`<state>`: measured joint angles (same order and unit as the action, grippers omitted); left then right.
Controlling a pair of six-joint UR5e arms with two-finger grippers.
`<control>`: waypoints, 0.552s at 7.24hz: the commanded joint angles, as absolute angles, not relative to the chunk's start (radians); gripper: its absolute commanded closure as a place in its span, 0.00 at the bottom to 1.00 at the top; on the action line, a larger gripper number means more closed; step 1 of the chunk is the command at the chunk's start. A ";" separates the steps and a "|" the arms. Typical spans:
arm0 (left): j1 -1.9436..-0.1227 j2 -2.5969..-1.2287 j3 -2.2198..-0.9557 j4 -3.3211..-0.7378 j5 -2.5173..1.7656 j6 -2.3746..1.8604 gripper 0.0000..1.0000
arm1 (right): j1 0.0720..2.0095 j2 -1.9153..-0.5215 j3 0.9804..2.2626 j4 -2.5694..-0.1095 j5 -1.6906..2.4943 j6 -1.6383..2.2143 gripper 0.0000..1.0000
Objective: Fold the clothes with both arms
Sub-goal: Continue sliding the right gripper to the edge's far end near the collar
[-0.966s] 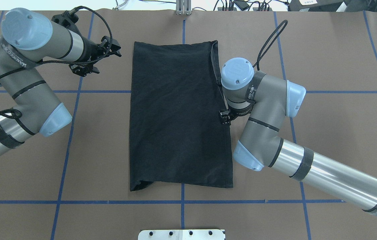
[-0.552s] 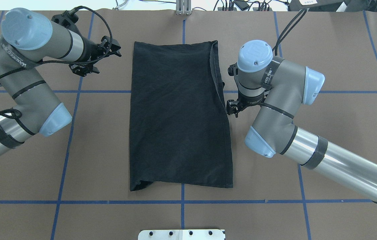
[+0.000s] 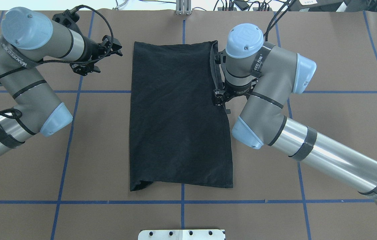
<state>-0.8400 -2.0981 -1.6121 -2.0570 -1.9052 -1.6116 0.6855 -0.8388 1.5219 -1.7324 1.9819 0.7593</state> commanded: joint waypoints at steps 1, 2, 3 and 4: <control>-0.842 -2.102 -1.621 -2.052 -1.893 -1.531 0.00 | 0.681 -0.776 1.397 -1.654 1.979 0.761 0.00; -0.845 -2.105 -1.623 -2.052 -1.891 -1.488 0.00 | 0.683 -0.776 1.322 -1.555 1.979 0.767 0.00; -0.848 -2.105 -1.634 -2.054 -1.890 -1.470 0.00 | 0.683 -0.776 1.283 -1.533 1.979 0.769 0.00; -0.850 -2.108 -1.640 -2.054 -1.890 -1.468 0.00 | 0.686 -0.778 1.275 -1.534 1.977 0.769 0.00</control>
